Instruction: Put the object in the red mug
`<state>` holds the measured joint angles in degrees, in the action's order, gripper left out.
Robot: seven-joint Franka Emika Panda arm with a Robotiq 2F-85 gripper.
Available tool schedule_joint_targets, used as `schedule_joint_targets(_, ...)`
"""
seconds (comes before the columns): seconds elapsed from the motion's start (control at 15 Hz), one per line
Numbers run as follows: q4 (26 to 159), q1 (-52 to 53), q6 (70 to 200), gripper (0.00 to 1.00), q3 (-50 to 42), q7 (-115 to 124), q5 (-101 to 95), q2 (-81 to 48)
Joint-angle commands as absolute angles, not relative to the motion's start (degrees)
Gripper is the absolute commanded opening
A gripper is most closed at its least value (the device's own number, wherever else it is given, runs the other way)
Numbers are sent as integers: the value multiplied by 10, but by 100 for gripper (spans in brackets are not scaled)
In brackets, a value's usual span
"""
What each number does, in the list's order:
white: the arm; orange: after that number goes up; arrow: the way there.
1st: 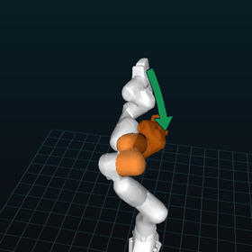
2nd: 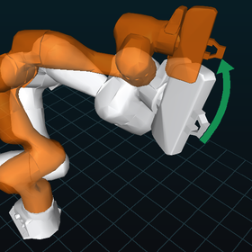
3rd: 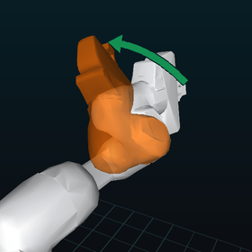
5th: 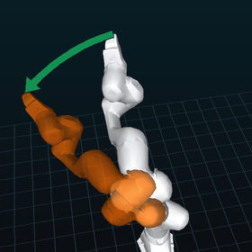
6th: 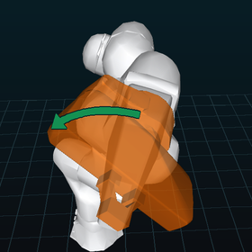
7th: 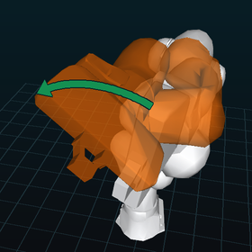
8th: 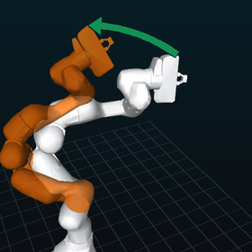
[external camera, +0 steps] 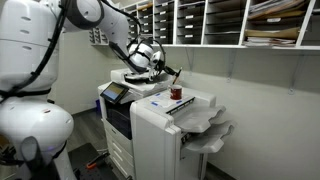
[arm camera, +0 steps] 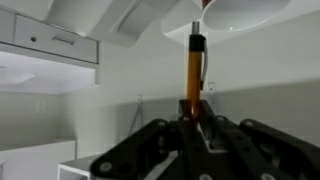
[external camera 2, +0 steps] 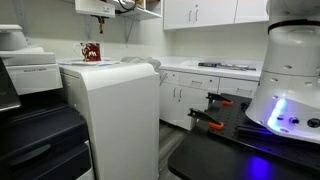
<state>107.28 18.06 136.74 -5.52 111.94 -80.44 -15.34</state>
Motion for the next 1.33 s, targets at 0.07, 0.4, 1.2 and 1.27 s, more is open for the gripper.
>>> schedule_joint_targets(0.07,1012,140,1334,4,-9,1188,-916,-219)
schedule_joint_targets(0.4,949,117,1342,4,18,1212,-985,-289)
schedule_joint_targets(1.2,1005,58,1444,78,86,1146,-774,-215)
schedule_joint_targets(1.27,1018,49,1464,84,88,1106,-718,-194)
